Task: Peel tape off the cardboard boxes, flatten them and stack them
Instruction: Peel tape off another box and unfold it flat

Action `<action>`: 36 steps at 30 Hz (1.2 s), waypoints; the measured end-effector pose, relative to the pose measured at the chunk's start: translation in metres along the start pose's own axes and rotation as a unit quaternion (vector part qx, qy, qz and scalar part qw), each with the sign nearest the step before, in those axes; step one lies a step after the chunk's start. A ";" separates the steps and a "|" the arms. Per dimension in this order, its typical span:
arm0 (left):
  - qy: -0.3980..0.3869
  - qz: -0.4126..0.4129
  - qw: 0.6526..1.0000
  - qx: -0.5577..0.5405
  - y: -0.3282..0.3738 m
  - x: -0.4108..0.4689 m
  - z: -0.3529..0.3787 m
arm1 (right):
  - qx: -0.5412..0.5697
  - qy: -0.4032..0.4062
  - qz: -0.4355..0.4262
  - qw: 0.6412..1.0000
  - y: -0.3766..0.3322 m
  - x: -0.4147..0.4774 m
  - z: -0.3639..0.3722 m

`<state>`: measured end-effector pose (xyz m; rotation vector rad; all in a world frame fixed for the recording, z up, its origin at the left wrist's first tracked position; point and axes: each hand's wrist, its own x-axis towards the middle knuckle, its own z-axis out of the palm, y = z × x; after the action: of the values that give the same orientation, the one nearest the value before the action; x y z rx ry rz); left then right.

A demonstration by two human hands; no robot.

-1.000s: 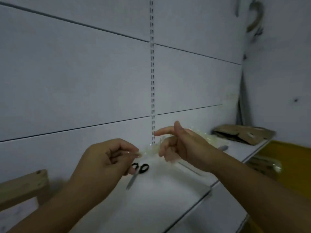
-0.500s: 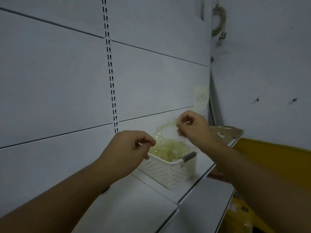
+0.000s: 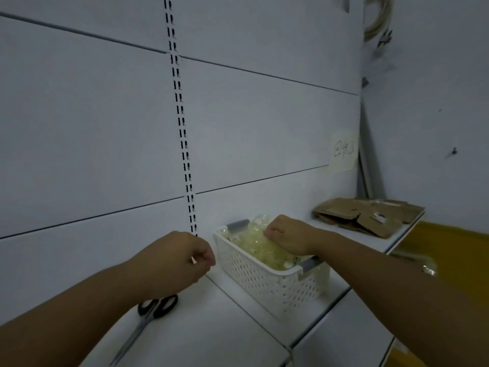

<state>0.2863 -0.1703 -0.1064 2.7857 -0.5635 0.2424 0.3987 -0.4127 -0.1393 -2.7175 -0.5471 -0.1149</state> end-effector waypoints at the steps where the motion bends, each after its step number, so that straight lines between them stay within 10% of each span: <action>1: -0.003 0.001 1.000 0.003 0.000 -0.001 -0.001 | 0.015 0.009 -0.002 1.000 0.000 -0.002 -0.003; 14: 0.069 -0.063 0.995 0.032 -0.033 -0.096 -0.061 | -0.005 0.289 -0.036 0.957 -0.058 -0.010 -0.004; 23: 0.148 -0.303 0.929 0.151 -0.108 -0.251 -0.123 | 0.068 0.062 -0.364 0.927 -0.290 -0.031 0.066; 36: 0.092 -0.388 0.914 0.069 -0.097 -0.342 -0.095 | 0.199 -0.233 -0.384 0.871 -0.406 -0.008 0.110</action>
<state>0.0036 0.0654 -0.1155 2.8184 0.6306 0.3612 0.2342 -0.0263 -0.1065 -1.9681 -1.5732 0.4197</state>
